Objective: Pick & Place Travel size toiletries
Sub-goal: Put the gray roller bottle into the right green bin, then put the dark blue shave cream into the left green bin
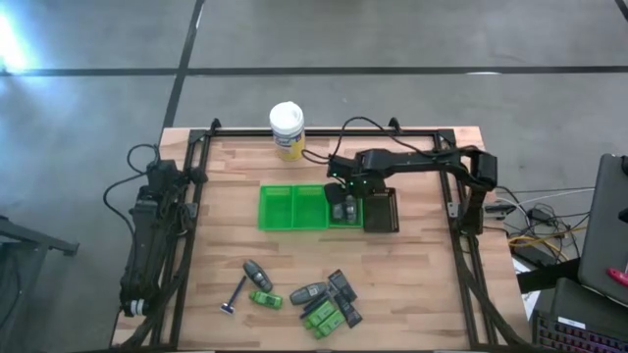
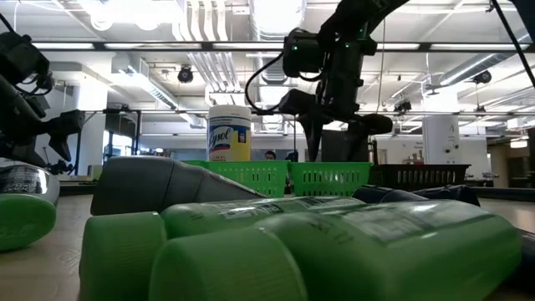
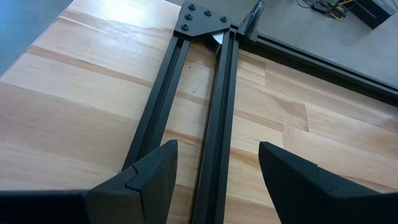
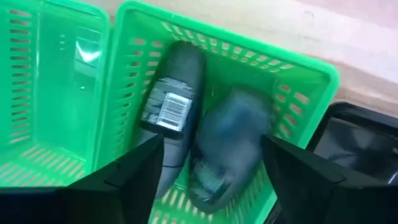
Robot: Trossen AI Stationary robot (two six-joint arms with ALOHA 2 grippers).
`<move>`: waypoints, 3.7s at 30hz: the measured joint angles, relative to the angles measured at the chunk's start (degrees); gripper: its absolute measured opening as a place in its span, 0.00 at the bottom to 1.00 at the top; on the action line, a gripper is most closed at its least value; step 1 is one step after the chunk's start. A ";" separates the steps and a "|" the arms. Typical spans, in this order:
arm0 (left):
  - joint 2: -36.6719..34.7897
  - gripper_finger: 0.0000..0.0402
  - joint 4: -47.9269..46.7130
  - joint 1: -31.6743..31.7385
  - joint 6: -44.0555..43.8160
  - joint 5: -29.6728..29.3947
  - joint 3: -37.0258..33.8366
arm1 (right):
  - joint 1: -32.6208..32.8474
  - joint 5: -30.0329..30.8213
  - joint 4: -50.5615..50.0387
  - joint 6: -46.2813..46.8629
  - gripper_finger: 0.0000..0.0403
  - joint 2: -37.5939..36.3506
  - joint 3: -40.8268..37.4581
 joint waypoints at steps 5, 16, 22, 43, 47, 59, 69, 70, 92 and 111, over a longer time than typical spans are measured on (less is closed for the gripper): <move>0.00 0.57 -0.01 0.00 0.00 0.00 0.00 | 0.91 0.88 0.23 -1.45 0.77 -2.38 0.01; 0.00 0.57 0.00 0.00 0.00 0.00 0.00 | 9.51 6.15 1.26 -8.22 0.87 -8.25 2.08; 0.00 0.57 -0.01 0.00 0.00 -0.01 0.00 | 14.17 2.09 1.53 -5.41 0.84 -9.28 2.27; 0.00 0.57 -0.01 0.00 0.00 -0.01 0.00 | 34.21 -5.71 3.89 13.41 0.82 1.26 0.73; 0.00 0.57 0.00 0.00 0.00 -0.01 0.00 | 36.88 -6.01 4.50 15.31 0.84 3.05 0.72; 0.00 0.57 0.00 0.00 0.00 -0.01 0.00 | 39.59 -5.96 7.87 16.24 0.66 11.14 5.02; 0.00 0.57 0.00 -0.02 0.01 -0.01 0.00 | 39.59 -4.80 5.43 16.10 0.50 13.54 6.72; 0.00 0.57 0.00 -0.01 0.02 -0.01 0.01 | 39.59 -4.70 5.06 16.51 0.49 13.58 6.62; 0.00 0.57 0.00 0.00 0.01 -0.01 0.00 | 39.66 -4.74 4.31 11.47 0.35 12.99 5.80; 0.02 0.57 -0.02 -0.01 0.00 -0.01 0.00 | 36.12 3.70 -3.66 5.35 0.29 2.41 5.55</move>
